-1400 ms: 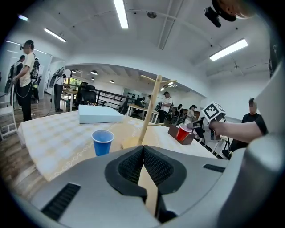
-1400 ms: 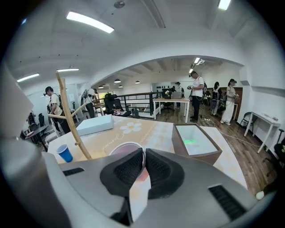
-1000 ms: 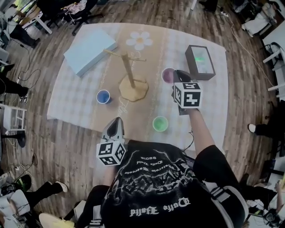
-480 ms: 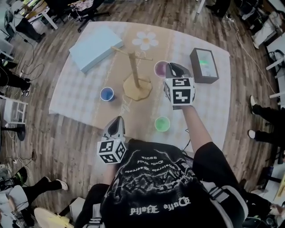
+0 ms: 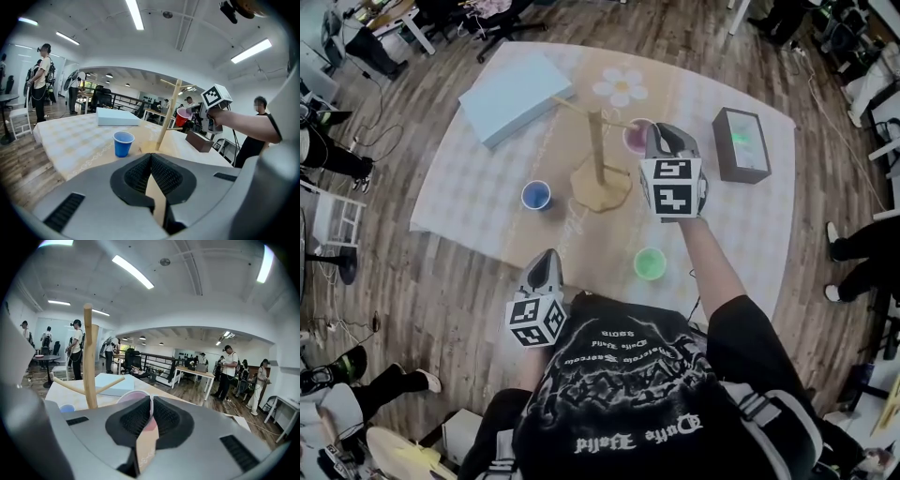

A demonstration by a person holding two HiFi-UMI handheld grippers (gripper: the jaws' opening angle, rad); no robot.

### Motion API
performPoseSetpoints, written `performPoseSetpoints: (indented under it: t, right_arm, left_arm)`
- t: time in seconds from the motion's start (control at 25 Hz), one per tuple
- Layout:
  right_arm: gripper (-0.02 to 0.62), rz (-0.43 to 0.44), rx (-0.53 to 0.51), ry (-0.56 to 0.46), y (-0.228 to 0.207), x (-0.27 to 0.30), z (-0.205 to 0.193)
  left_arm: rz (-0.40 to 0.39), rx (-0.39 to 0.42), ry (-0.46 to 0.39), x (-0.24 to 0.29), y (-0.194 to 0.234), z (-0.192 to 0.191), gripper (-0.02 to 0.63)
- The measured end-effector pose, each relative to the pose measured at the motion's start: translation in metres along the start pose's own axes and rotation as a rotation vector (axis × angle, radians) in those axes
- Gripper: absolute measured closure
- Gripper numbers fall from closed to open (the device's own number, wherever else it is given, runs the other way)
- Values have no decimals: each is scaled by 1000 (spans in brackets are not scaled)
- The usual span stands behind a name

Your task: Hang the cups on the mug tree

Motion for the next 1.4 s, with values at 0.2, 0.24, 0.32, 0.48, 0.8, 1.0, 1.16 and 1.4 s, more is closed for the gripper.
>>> performPoseSetpoints:
  t: [0.2, 0.24, 0.32, 0.48, 0.8, 1.0, 1.16, 1.4]
  right_arm:
    - [565, -12, -30, -39, 8, 5, 12]
    - [566, -16, -36, -43, 9, 7, 14]
    - [566, -24, -53, -49, 12, 10, 16]
    - [566, -32, -77, -67, 17, 15, 21]
    - [565, -48, -88, -100, 23, 17, 28]
    - [565, -42, -127, -147, 29, 13, 33]
    - [565, -42, -169, -185, 37, 7, 35]
    - [565, -38, -222, -225, 44, 0, 36]
  left_arm:
    - [16, -11, -5, -4, 6, 2, 586]
    - [19, -11, -6, -5, 6, 2, 586]
    - [28, -12, -6, -7, 9, 1, 586]
    - [45, -19, -10, -12, 15, 0, 586]
    - [63, -25, -9, -17, 19, -2, 586]
    - [67, -26, -8, -17, 18, -2, 586]
    - [71, -28, -8, -17, 20, -3, 586]
    - [70, -34, -7, -17, 20, -4, 586]
Point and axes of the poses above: the fingertips, and each gripper's own axes: x forward along the fingers, y to its left, z out of its top, the point moved 5 cm from there along -x, backward along the fingers, and after that the axes turned 8 degrees about -z, right-handed, at the moved point
